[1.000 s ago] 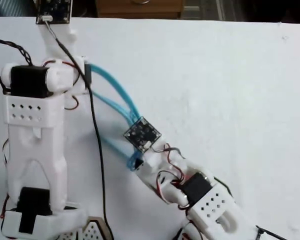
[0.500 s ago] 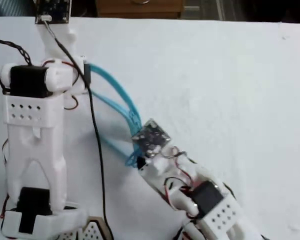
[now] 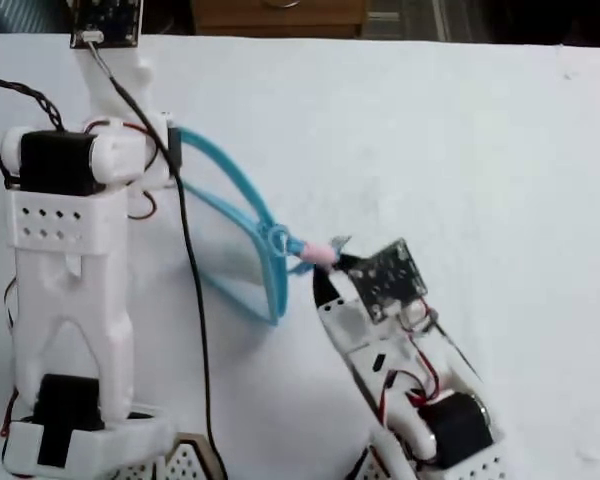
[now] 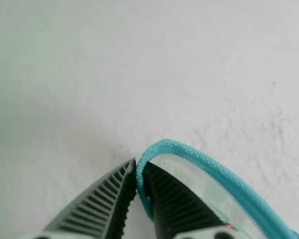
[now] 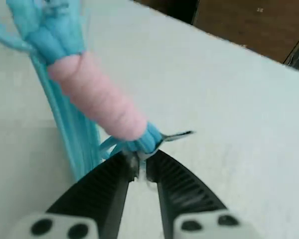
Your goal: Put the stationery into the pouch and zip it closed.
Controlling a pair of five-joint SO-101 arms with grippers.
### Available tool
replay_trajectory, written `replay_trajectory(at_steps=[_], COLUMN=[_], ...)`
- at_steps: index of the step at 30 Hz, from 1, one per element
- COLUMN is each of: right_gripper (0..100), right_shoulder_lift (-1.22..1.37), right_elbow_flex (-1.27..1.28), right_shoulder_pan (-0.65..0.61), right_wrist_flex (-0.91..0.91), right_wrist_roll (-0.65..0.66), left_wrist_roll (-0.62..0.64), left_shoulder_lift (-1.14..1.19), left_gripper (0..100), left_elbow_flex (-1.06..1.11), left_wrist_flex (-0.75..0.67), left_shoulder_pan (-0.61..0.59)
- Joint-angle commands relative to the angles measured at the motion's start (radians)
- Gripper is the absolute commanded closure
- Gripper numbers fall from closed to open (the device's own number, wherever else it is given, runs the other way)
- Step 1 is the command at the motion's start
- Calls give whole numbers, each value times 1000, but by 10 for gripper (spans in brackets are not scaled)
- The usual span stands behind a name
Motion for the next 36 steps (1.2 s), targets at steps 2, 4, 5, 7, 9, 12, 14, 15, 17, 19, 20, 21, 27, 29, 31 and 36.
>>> replay_trajectory(at_steps=[2,4,5,7,9,12,14,15,17,19,20,21,27,29,31,36], right_gripper=[981,981,981,981,981,981,981,981,981,981,981,981,981,981,981,981], right_shoulder_lift=[-88,-127,-147,-168,-179,-179,-179,-180,-180,-182,-182,-182,-182,-182,-180,-180], right_elbow_flex=[-23,-38,-48,-69,-84,-86,-86,-86,-86,-92,-107,-121,-176,-180,-178,-160], right_shoulder_pan=[7,7,7,13,15,15,15,15,15,15,15,15,10,12,10,15], right_wrist_flex=[-61,-59,-59,-73,-113,-197,-249,-272,-305,-317,-314,-311,-306,-314,-314,-306], right_wrist_roll=[3,5,8,9,25,101,137,150,169,173,172,172,172,172,172,172], left_wrist_roll=[-3,-3,-3,-3,-3,-3,-3,-3,-3,-3,-3,-3,-5,-5,-5,-5], left_shoulder_lift=[2,2,2,2,2,2,2,2,4,4,4,4,12,12,12,7], left_gripper=[977,977,977,977,977,977,977,977,977,977,977,977,977,977,977,977], left_elbow_flex=[3,3,3,3,3,3,3,3,3,3,3,3,3,2,2,2], left_wrist_flex=[23,23,23,23,23,23,21,21,17,17,15,15,2,-2,-2,-2], left_shoulder_pan=[-4,-4,-4,-4,-4,-4,-4,-4,-4,-4,-4,-4,-4,-4,-4,-4])
